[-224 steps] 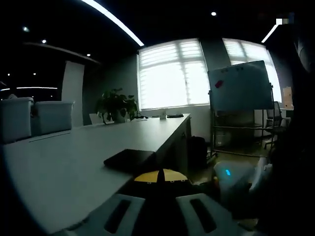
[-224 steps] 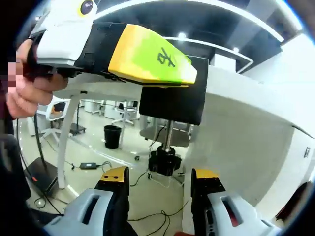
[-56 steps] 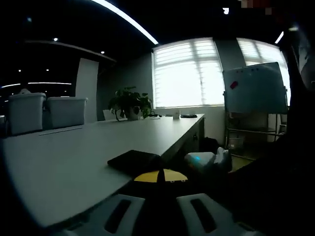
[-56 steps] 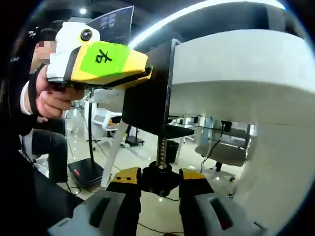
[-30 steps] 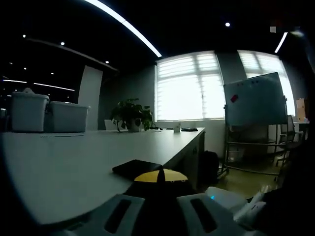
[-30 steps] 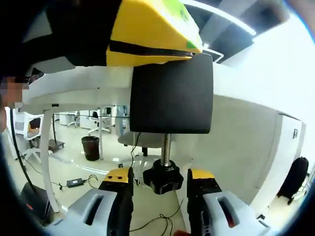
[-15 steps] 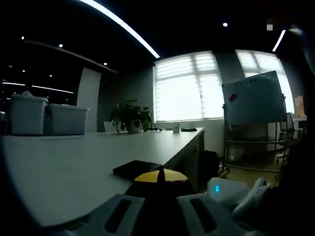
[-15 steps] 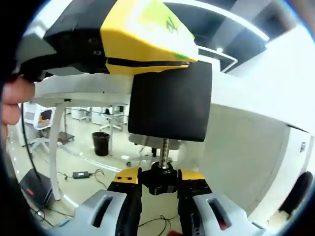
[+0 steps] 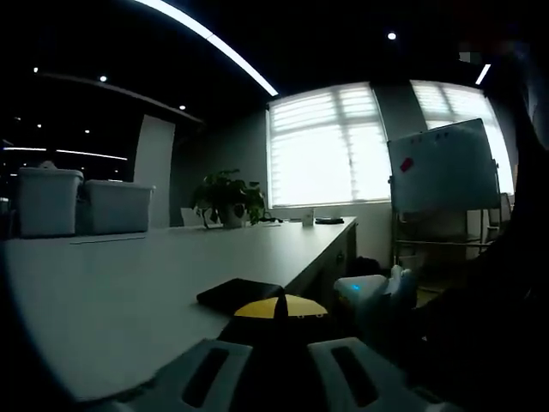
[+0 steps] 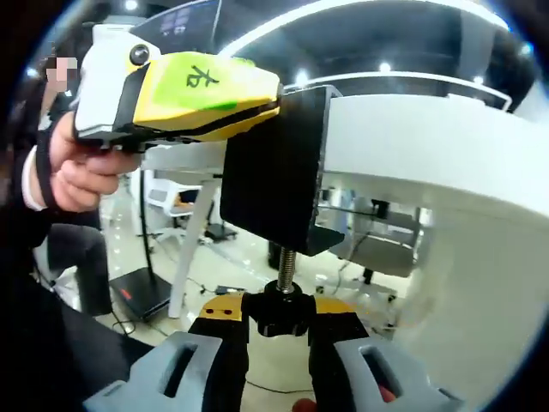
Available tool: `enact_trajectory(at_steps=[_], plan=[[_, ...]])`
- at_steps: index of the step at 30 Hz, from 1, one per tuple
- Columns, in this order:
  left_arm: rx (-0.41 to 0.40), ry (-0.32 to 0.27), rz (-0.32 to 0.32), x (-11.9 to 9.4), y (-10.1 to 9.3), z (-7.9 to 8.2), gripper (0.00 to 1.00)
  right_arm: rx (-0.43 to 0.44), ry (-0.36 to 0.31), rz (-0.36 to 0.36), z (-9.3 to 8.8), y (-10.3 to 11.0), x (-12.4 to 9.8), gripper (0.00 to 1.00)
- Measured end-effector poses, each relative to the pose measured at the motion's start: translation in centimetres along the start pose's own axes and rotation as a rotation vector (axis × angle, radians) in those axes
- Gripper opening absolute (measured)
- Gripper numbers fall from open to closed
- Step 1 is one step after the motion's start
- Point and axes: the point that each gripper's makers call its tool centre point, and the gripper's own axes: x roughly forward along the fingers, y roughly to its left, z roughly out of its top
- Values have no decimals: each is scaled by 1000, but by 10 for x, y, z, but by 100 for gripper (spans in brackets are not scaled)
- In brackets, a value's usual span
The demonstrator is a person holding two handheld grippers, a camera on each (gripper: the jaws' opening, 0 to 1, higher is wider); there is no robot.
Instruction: Clamp the fixed fixture on the desktop, loosen the retaining clip, secure it to the edge of the desk, and tighten the retaining clip.
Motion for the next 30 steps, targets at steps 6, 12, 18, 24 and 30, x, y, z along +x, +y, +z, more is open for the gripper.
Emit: enact_trajectory(at_steps=[6,12,18,24,30], plan=[[10,33,-5,2,0,0,1,1,-27,195,1,6,-2,24],[-2,21,-15,1,0,-1,1,-11,-47,244,1,8,-3,25],[-11,36,-17,3,-2,-1,1,3,-48,265,1,7,-4,25],[-32,-2,-23,1,-1,-1,1,30,15,224,-5,5,-5,25],[10,25,-19,2,-3,-1,1,-34,32,-46,-5,-12,-13,34]])
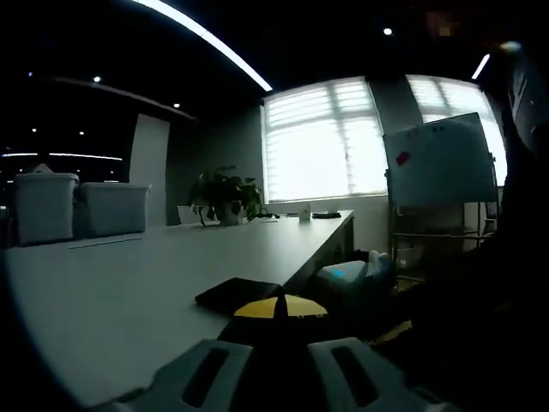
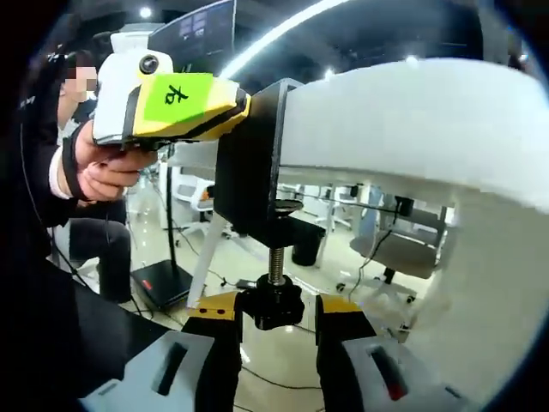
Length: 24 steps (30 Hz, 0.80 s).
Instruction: Clamp the fixed fixture on the desktop, loosen the retaining clip, secure it to the edge of the desk, and tighten the retaining clip.
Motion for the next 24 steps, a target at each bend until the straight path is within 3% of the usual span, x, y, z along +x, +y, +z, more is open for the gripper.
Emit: enact_trajectory(at_steps=[2,6,9,10,12,24], plan=[[-10,-8,-5,-1,1,0,1,-56,8,-145,1,-6,-6,38],[3,-28,-8,-2,-1,1,1,27,32,-364,-4,-7,-20,36],[-21,-48,-15,-2,-1,1,1,71,45,-467,-9,-4,-23,36],[-23,-51,-18,-3,-1,1,1,90,67,-470,-14,0,-19,37],[-33,-58,-22,-4,-1,2,1,111,105,-541,-18,-4,-21,39],[-57,-89,-53,-7,-1,4,1,150,91,-645,-5,-11,-5,42]])
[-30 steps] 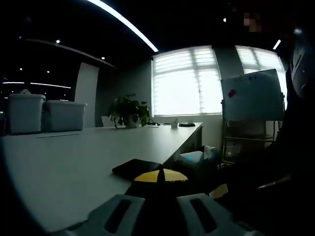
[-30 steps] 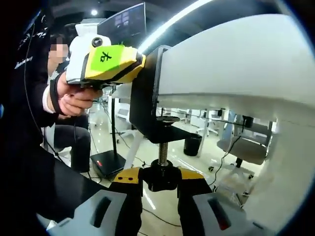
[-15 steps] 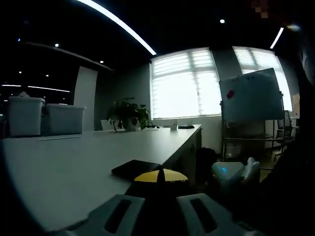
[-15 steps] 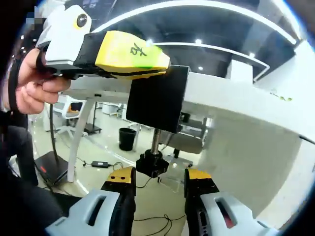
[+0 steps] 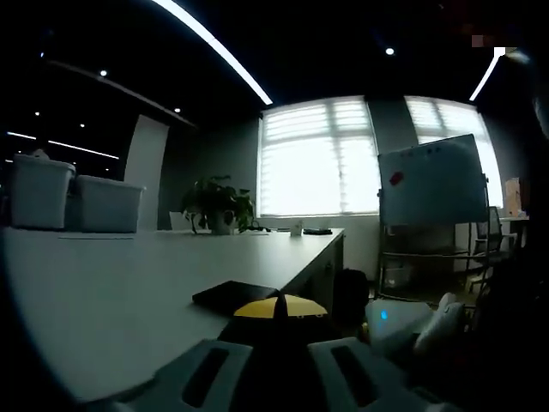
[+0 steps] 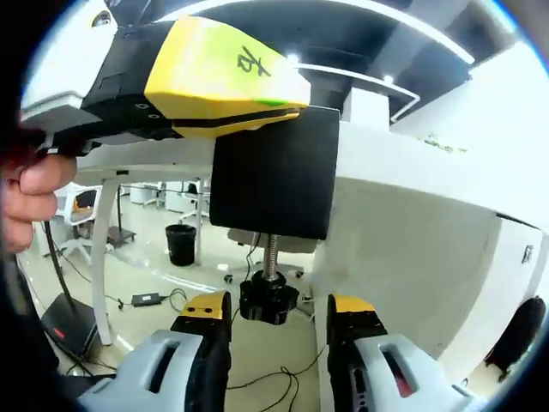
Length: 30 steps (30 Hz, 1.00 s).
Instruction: Clamp the fixed fixture on the desktop, loosen the retaining clip, secure it to the edge of the desk, and tighten the retaining clip.
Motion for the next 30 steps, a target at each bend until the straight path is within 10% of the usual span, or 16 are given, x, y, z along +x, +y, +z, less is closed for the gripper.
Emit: enact_trajectory(at_steps=[14,30], plan=[[28,19,10,1,0,-1,1,-84,-14,-36,2,2,5,25],[66,80,62,6,0,-4,1,-140,-76,625,3,22,2,24]])
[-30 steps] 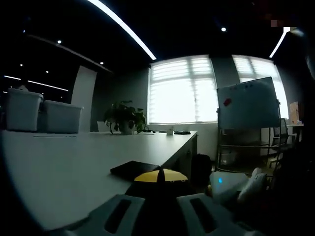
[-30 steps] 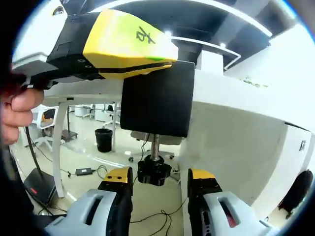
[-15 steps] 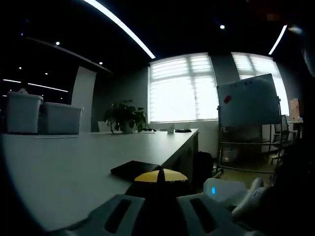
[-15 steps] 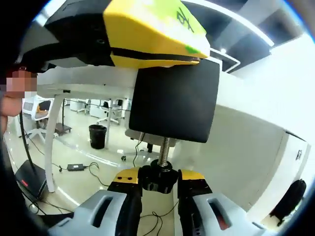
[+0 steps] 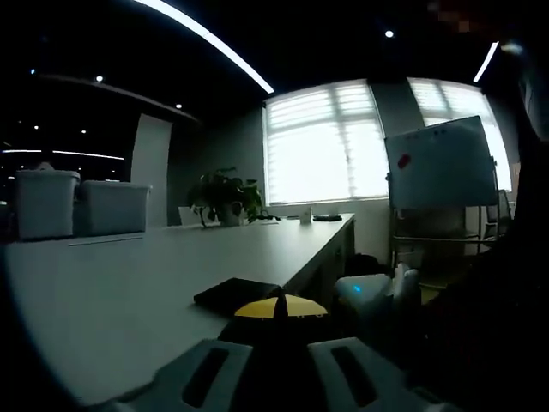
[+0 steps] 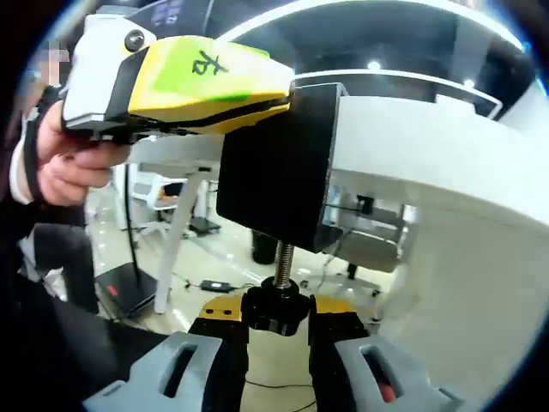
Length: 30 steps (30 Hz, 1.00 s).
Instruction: Clamp the fixed fixture on the desktop, loosen the retaining clip, secure it to the edge of the desk, and tighten the retaining clip.
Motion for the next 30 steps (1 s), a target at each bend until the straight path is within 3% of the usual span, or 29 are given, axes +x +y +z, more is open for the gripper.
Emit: enact_trajectory(at_steps=[7,14,21,23,27,30], plan=[[38,15,8,1,-1,-2,1,8,-52,186,1,5,1,24],[12,3,3,2,1,-1,1,39,-78,274,2,6,0,25],[36,0,-12,3,0,-2,1,32,-59,240,0,4,1,24],[45,35,-8,6,-1,-10,1,22,-49,221,0,4,0,25],[52,67,-21,9,-4,-14,1,4,-31,169,-1,2,-2,25],[43,59,-47,8,-5,-14,1,-11,-17,79,-2,-3,-7,26]])
